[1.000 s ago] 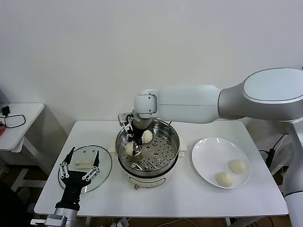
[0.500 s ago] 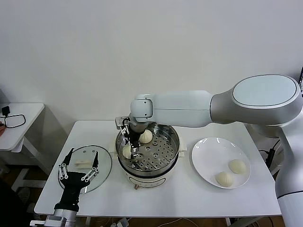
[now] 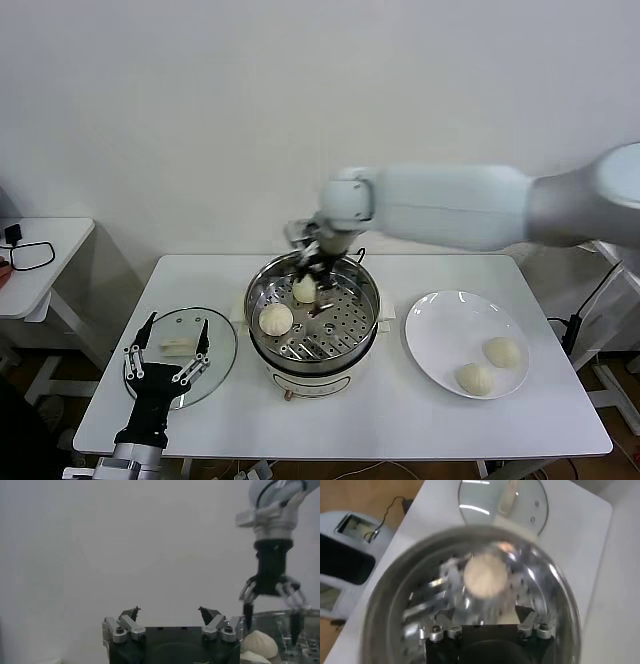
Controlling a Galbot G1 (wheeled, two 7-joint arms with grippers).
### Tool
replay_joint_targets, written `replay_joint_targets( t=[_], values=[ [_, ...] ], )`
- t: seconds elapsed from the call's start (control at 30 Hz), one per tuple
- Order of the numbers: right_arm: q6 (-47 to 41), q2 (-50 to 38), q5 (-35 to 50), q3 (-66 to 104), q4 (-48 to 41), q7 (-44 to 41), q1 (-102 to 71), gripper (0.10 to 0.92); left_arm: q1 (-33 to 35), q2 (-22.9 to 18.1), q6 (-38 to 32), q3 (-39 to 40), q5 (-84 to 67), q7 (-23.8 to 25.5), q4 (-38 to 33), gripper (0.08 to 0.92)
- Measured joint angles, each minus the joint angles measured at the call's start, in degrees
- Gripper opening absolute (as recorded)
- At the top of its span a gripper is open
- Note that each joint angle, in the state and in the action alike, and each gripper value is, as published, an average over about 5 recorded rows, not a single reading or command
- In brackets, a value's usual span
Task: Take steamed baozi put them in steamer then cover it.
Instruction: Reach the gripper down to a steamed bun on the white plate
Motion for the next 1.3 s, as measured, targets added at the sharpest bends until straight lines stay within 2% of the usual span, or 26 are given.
replay_joint_targets(
  t=[0.3, 0.53, 0.83, 1.3],
  values=[
    [6.5, -16.8, -9.9, -0.7, 1.3, -8.0, -0.9, 0.823, -0.1, -0.3, 0.4, 0.6, 0.7, 0.0, -0.5, 0.823],
    [9.3, -24.1, -16.6, 0.6, 0.5, -10.2, -6.9, 0.823, 0.4, -0.5, 0.7, 0.7, 1.0, 0.0, -1.0, 0.823],
    [11.0, -26.9, -22.1, 5.4, -2.3, -11.4, -16.8, 0.823, 1.1, -0.7, 0.4, 0.7, 1.2, -0.2, -0.6, 0.823],
    [12.1, -25.3, -25.5, 10.9, -7.8, -11.2, -26.5, 0.823, 1.3, -0.4, 0.3, 0.8, 1.3, -0.5, -0.5, 0.823]
  ],
)
